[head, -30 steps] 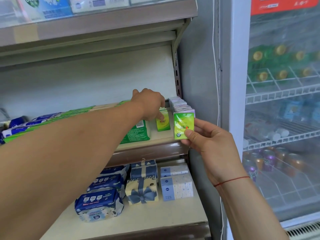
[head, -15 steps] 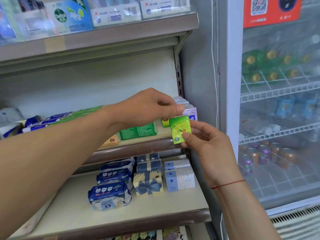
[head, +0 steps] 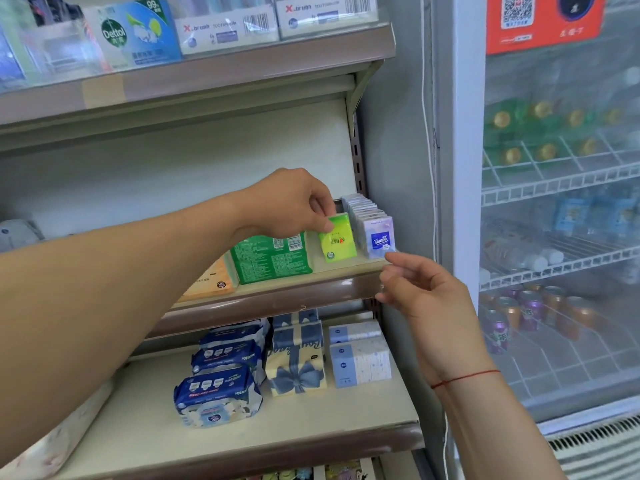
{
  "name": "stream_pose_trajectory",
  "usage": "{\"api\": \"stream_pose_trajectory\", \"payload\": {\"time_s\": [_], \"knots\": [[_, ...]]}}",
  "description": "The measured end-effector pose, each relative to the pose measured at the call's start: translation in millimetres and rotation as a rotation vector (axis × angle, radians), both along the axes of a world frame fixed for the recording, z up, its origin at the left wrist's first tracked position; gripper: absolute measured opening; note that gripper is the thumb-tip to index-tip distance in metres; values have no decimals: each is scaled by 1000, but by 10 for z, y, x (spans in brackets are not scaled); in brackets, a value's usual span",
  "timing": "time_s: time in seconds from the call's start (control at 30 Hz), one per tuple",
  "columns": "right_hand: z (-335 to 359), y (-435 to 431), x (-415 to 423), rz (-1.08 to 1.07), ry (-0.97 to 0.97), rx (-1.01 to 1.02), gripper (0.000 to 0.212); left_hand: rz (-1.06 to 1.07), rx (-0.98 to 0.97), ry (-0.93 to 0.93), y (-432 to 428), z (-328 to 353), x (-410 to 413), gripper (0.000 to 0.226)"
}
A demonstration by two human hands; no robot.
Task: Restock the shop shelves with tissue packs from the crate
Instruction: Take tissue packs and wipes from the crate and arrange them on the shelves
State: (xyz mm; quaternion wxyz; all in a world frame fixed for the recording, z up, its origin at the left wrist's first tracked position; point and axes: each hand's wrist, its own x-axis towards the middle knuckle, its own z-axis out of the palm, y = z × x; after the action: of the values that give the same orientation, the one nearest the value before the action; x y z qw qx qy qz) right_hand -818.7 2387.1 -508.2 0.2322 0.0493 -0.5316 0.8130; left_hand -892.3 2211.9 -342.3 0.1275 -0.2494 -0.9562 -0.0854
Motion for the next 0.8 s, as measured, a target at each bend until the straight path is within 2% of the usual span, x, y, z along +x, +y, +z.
{"api": "stream_pose_trajectory", "payload": {"time_s": [0.33,0.8], "knots": [[51,238,-88,-3,-9,18,13,143,-253,161,144,-409,-701,22],[19,184,-180,9,-35,33,13,141,-215,218,134,-551,-930,17]]}}
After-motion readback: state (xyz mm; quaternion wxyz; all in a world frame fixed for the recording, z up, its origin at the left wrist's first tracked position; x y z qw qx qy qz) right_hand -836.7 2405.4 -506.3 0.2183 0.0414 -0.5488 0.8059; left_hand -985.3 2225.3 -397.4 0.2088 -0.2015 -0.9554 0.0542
